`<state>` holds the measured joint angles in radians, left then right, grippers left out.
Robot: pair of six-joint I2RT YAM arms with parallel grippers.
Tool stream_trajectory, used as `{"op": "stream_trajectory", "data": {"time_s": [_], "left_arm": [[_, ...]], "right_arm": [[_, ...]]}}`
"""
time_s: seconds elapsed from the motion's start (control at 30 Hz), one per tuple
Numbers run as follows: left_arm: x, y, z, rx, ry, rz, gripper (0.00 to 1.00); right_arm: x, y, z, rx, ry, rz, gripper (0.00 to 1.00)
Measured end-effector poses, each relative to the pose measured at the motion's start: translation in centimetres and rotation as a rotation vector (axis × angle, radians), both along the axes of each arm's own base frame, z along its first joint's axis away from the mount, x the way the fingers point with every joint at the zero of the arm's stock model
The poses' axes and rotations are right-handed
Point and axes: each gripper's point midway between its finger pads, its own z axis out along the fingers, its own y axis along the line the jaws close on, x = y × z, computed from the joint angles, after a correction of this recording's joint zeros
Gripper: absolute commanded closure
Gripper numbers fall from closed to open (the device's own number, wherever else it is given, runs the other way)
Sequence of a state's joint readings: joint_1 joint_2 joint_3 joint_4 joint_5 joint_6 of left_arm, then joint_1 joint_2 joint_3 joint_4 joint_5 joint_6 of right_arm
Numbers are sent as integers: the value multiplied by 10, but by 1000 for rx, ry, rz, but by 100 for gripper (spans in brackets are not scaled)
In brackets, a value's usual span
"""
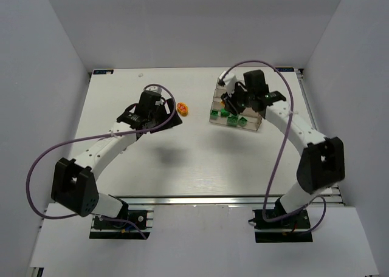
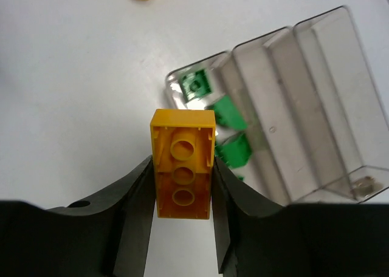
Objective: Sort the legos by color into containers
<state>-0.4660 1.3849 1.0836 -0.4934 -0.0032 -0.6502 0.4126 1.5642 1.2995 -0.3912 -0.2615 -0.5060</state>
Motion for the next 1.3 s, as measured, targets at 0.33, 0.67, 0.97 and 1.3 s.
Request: {"op": "stream_trajectory", "data": {"time_s": [0.33, 0.67, 0.97, 1.3], "left_arm": [[46, -31, -7, -28, 10, -30, 10], [79, -50, -36, -34, 80, -19, 10], [121, -72, -35, -75, 82, 11, 10], [139, -75, -68, -37, 188, 98, 15]], "right_arm": [[109, -37, -37, -41, 63, -77, 100], [136, -53, -44, -74, 17, -2, 76], [139, -57, -72, -104, 43, 32, 36], [136, -70, -65, -15, 87, -40, 53]]}}
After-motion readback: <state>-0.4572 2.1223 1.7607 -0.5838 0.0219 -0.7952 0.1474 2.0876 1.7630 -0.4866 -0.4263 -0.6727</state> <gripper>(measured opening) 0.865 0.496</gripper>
